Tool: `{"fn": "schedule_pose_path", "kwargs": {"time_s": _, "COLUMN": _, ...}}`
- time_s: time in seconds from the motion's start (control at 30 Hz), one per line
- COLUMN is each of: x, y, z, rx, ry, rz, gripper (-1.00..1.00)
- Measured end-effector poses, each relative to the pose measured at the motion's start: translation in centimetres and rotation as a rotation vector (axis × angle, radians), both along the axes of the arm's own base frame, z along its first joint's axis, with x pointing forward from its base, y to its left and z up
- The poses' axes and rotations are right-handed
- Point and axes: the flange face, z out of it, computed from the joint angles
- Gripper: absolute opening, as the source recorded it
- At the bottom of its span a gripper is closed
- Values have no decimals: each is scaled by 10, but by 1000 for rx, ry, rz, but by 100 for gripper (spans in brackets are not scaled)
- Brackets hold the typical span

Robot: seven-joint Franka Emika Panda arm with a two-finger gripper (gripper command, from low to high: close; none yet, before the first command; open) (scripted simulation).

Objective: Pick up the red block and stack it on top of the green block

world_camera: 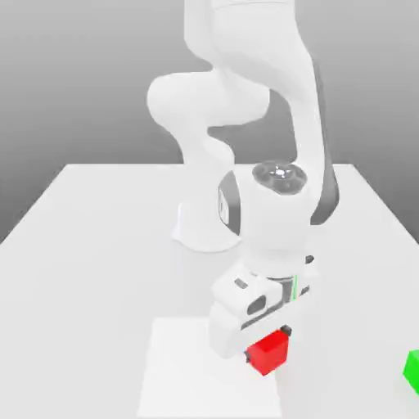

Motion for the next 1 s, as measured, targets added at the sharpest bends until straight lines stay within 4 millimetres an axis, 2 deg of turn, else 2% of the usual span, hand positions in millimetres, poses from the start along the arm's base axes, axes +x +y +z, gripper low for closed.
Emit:
{"fn": "schedule_pose_path", "kwargs": {"time_s": 0.13, "x": 0, "y": 0, "z": -1, "rx": 0, "ry": 1, "rz": 0, "gripper": -100}}
{"fn": "schedule_pose_path", "kwargs": {"time_s": 0.33, "x": 1, "y": 3, "z": 54, "rx": -1, "ry": 1, "rz": 8, "gripper": -100}}
{"fn": "schedule_pose_path", "kwargs": {"time_s": 0.43, "x": 16, "y": 45, "z": 67, "rx": -5, "ry": 1, "rz": 126, "gripper": -100}}
{"fn": "schedule_pose_path", "kwargs": {"time_s": 0.57, "x": 35, "y": 114, "z": 78, "rx": -8, "ry": 1, "rz": 305, "gripper": -100}}
{"fn": "schedule_pose_path", "kwargs": {"time_s": 0.77, "x": 37, "y": 230, "z": 93, "rx": -1, "ry": 1, "rz": 574, "gripper": -100}}
{"fn": "schedule_pose_path", "kwargs": {"time_s": 0.83, "x": 37, "y": 243, "z": 74, "rx": 1, "ry": 1, "rz": 603, "gripper": -100}}
{"fn": "schedule_pose_path", "kwargs": {"time_s": 0.9, "x": 36, "y": 246, "z": 45, "rx": 1, "ry": 1, "rz": 610, "gripper": -100}}
{"fn": "schedule_pose_path", "kwargs": {"time_s": 0.93, "x": 36, "y": 247, "z": 37, "rx": 0, "ry": 2, "rz": 611, "gripper": 100}}
{"fn": "schedule_pose_path", "kwargs": {"time_s": 1.0, "x": 36, "y": 247, "z": 37, "rx": 0, "ry": 2, "rz": 611, "gripper": 100}}
